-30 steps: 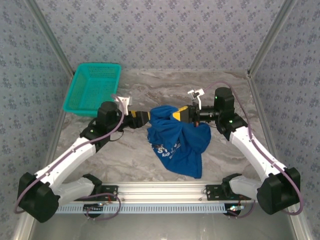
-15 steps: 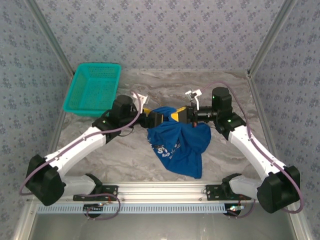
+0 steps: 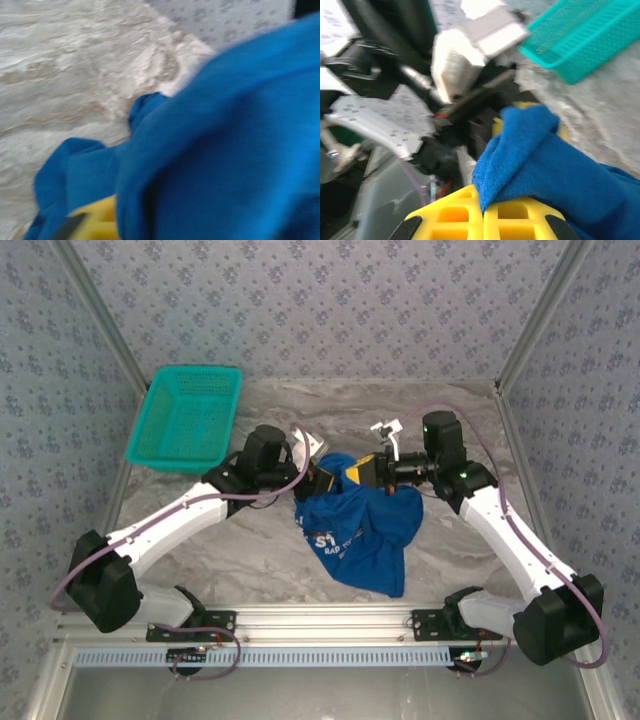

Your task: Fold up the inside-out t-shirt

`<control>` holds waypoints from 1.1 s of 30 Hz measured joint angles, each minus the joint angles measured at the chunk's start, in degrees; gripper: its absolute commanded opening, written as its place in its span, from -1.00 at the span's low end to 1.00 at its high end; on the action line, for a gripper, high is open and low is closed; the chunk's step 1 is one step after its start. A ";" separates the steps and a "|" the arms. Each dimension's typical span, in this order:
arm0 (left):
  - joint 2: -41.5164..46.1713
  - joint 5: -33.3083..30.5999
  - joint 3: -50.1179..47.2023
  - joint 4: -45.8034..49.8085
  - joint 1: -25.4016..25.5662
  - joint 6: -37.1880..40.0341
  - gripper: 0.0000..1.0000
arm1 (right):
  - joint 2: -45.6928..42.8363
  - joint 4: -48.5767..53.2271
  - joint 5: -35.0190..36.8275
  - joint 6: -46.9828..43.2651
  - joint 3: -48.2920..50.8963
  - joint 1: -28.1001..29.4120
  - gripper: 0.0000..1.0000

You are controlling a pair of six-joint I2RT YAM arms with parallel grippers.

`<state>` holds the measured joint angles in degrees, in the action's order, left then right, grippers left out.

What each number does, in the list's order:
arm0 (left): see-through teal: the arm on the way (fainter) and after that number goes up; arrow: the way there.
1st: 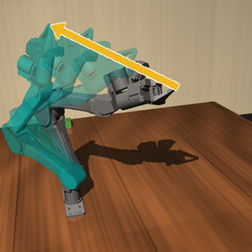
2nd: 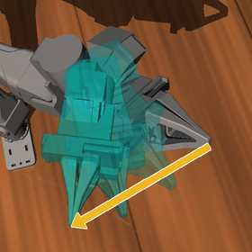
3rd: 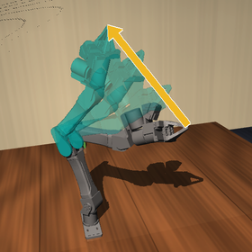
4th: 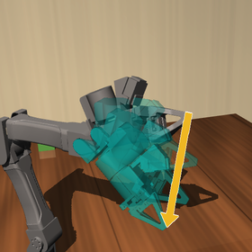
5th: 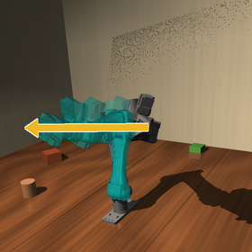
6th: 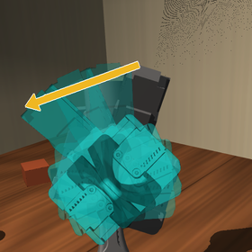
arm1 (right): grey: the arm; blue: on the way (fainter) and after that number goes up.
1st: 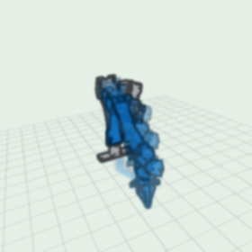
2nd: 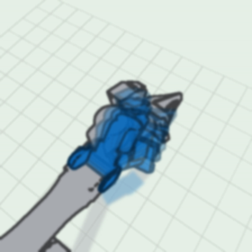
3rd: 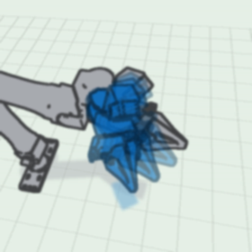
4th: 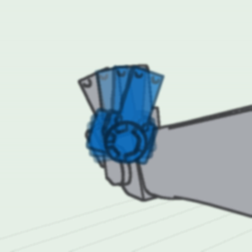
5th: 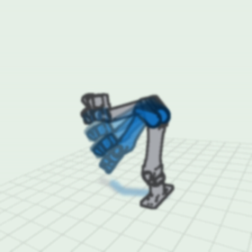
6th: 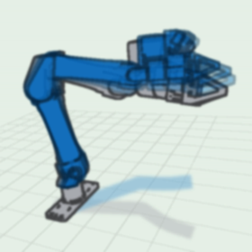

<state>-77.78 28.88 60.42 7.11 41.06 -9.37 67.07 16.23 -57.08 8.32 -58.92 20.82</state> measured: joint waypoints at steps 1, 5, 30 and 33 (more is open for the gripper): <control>0.02 2.23 -0.02 -1.38 -0.39 -1.86 -1.00 | -0.13 1.55 2.47 -1.18 -0.42 0.00 -0.86; 1.99 10.05 -3.43 -13.16 -4.02 -14.51 -1.00 | -0.81 6.45 16.98 -4.44 -0.66 1.01 -0.60; 3.06 9.14 -8.39 -24.28 -7.69 -38.53 -1.00 | -9.35 7.48 45.79 -3.98 -1.75 23.76 -0.38; 3.06 8.96 -8.39 -23.80 -7.69 -38.51 -1.00 | -3.37 6.60 46.40 -2.67 -1.97 23.26 -0.41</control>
<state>-74.72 37.85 52.03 -16.69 33.36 -47.88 63.70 22.83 -10.68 5.65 -60.88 44.07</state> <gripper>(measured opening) 0.063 0.302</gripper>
